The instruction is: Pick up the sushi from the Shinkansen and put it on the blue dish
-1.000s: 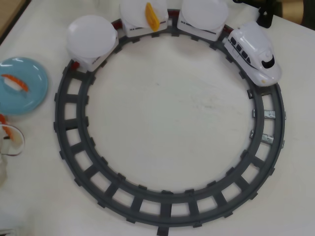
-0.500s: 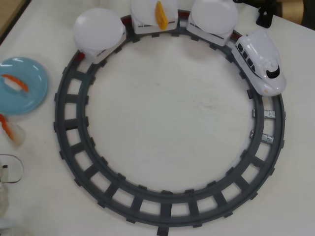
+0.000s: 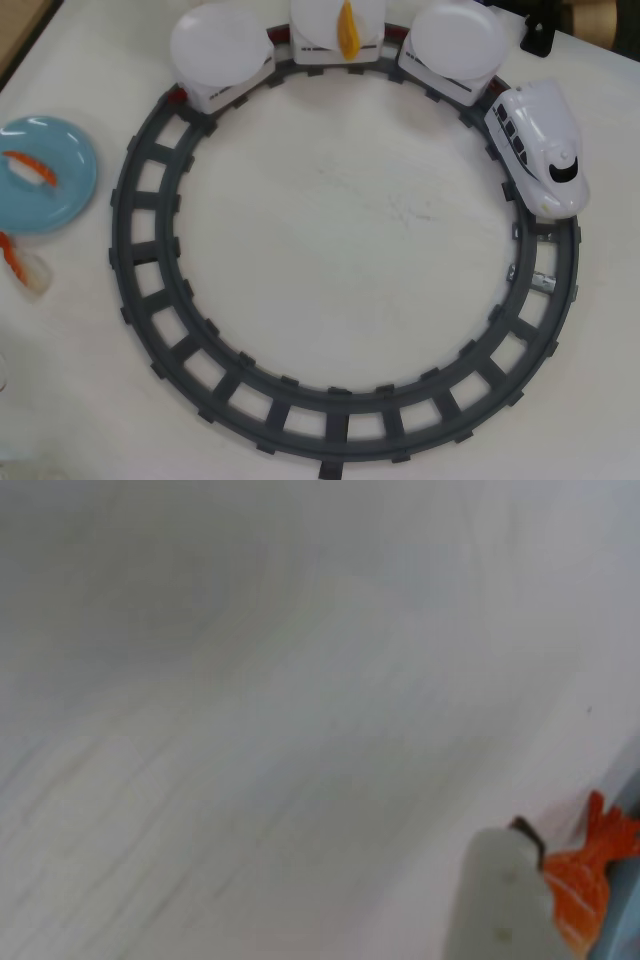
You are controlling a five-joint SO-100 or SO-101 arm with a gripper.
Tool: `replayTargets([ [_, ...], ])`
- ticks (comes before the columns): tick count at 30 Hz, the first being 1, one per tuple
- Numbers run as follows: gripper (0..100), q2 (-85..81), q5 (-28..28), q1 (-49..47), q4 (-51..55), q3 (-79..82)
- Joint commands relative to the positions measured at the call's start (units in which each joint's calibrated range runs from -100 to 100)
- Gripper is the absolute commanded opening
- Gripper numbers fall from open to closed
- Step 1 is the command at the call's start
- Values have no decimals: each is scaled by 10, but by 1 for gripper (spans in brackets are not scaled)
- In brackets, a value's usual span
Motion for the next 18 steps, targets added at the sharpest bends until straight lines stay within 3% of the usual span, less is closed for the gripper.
replayTargets([
  [1, 34, -3, -3, -9, 10, 0],
  [4, 32, -3, -3, -9, 10, 0],
  [10, 13, -3, 0, -11, 10, 0],
  [18, 10, -3, -3, -10, 10, 0],
])
